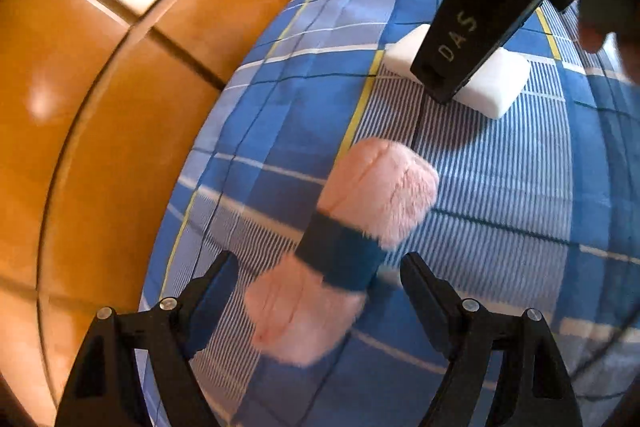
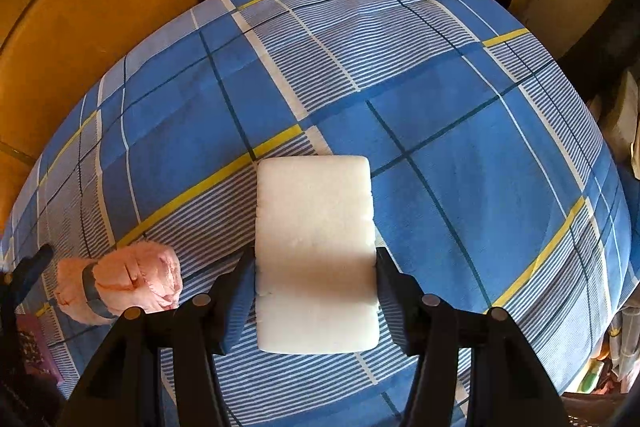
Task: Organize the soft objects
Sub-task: 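Grasp the pink rolled towel with blue band with the left gripper, then carry the pink towel roll into the gold tray and open the left gripper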
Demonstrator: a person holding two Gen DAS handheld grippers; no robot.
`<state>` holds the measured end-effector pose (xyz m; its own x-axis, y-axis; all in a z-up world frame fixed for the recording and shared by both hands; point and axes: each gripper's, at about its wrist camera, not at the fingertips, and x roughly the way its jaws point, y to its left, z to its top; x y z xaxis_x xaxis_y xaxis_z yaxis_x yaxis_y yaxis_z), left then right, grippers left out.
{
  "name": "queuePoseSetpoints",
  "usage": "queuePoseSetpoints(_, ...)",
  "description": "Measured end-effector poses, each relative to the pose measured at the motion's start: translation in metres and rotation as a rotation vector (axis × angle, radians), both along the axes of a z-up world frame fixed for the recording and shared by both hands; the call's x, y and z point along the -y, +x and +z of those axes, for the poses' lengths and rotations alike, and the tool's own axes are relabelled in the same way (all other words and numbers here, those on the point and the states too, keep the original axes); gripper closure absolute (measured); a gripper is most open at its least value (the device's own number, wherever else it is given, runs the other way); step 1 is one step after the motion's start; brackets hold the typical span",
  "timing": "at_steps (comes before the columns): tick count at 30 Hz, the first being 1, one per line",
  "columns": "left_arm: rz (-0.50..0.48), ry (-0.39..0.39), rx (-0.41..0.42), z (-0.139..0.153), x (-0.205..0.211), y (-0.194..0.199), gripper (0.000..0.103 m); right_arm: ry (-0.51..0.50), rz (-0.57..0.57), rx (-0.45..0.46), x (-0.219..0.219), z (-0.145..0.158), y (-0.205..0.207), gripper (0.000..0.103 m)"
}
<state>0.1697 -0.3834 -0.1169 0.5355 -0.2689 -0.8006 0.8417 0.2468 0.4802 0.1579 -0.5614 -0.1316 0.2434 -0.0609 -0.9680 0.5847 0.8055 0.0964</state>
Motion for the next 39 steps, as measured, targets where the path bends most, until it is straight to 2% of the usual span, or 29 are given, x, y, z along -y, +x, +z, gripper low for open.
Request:
queuePoseSetpoints(2,-0.011,-0.009,-0.012,-0.004,0.007,0.005,0.019,-0.006,0.008,-0.004,0.005,0.002,0.0,0.046)
queuePoseSetpoints(3,0.001,-0.018,-0.04,-0.004,0.01,0.009,0.027,-0.013,0.014,-0.008,0.005,0.002,0.001,0.046)
queuePoseSetpoints(4,0.028,-0.028,-0.106,-0.003,0.011,0.014,0.032,-0.02,0.018,-0.01,0.005,0.003,0.001,0.046)
queuePoseSetpoints(5,0.055,-0.04,-0.176,-0.001,0.012,0.02,0.047,-0.025,0.02,-0.011,0.004,0.004,0.0,0.046)
queuePoseSetpoints(6,0.077,-0.049,-0.206,0.001,0.012,0.022,0.056,-0.032,0.023,-0.012,0.004,0.004,0.001,0.047)
queuePoseSetpoints(9,0.116,-0.043,-0.229,0.003,0.013,0.025,0.06,-0.043,0.028,-0.012,0.004,0.005,-0.001,0.047)
queuePoseSetpoints(13,0.319,-0.129,-0.356,0.014,0.005,0.061,0.06,-0.071,0.044,-0.024,0.001,0.003,0.0,0.047)
queuePoseSetpoints(15,0.439,-0.164,-0.367,0.022,-0.002,0.081,0.06,-0.082,0.05,-0.027,0.002,0.003,0.0,0.046)
queuePoseSetpoints(19,0.647,-0.247,-0.328,0.051,-0.032,0.123,0.06,-0.094,0.05,-0.024,0.003,0.003,-0.001,0.046)
queuePoseSetpoints(21,0.718,-0.281,-0.299,0.068,-0.049,0.14,0.06,-0.104,0.054,-0.024,-0.002,0.001,-0.002,0.046)
queuePoseSetpoints(28,0.999,-0.44,-0.137,0.151,-0.152,0.186,0.06,-0.137,0.069,-0.025,-0.026,0.006,-0.004,0.046)
queuePoseSetpoints(31,1.106,-0.492,-0.068,0.181,-0.2,0.193,0.06,-0.151,0.077,-0.023,-0.03,0.007,-0.004,0.046)
queuePoseSetpoints(34,1.205,-0.511,-0.011,0.203,-0.253,0.195,0.06,-0.165,0.085,-0.021,-0.035,0.007,-0.005,0.046)
queuePoseSetpoints(36,1.259,-0.528,0.012,0.212,-0.287,0.192,0.059,-0.175,0.091,-0.02,-0.04,0.008,-0.005,0.046)
queuePoseSetpoints(39,1.305,-0.512,0.057,0.216,-0.336,0.181,0.059,-0.186,0.097,-0.016,-0.042,0.01,-0.007,0.047)
